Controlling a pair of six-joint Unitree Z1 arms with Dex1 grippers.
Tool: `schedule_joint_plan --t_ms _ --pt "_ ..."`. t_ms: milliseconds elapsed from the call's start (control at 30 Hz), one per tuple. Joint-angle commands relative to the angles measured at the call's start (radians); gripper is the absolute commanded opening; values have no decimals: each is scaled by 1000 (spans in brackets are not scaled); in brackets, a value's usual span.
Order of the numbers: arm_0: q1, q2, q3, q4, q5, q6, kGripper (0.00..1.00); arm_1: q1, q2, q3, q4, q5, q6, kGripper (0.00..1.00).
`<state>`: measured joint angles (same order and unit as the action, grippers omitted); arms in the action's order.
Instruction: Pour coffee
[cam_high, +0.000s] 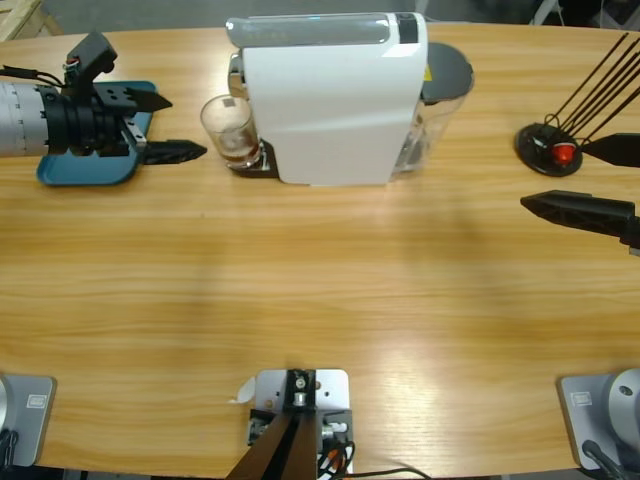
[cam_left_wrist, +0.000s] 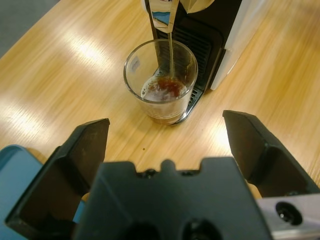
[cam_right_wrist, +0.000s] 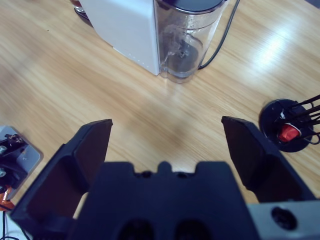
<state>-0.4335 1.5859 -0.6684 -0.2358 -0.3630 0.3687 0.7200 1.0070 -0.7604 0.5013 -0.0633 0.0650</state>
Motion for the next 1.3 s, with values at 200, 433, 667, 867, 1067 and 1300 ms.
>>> schedule_joint_plan --t_ms 200,433,667,867,1067,1300 --pt "28 145 -76 -24 -76 16 991 -11 66 33 -26 -32 -10 1000" --pt "29 184 -82 -56 -102 15 991 -11 65 33 -27 -32 -10 1000" --pt "34 236 -107 -95 -127 16 991 -11 66 36 -26 -33 -10 1000" --pt "37 272 -114 -126 -130 35 991 -11 68 36 -27 -36 -9 1000" --pt "37 303 -144 -133 -161 36 991 -11 74 35 -26 -36 -10 1000" --pt "37 326 -150 -135 -199 36 977 -11 76 33 -26 -36 -10 1000"
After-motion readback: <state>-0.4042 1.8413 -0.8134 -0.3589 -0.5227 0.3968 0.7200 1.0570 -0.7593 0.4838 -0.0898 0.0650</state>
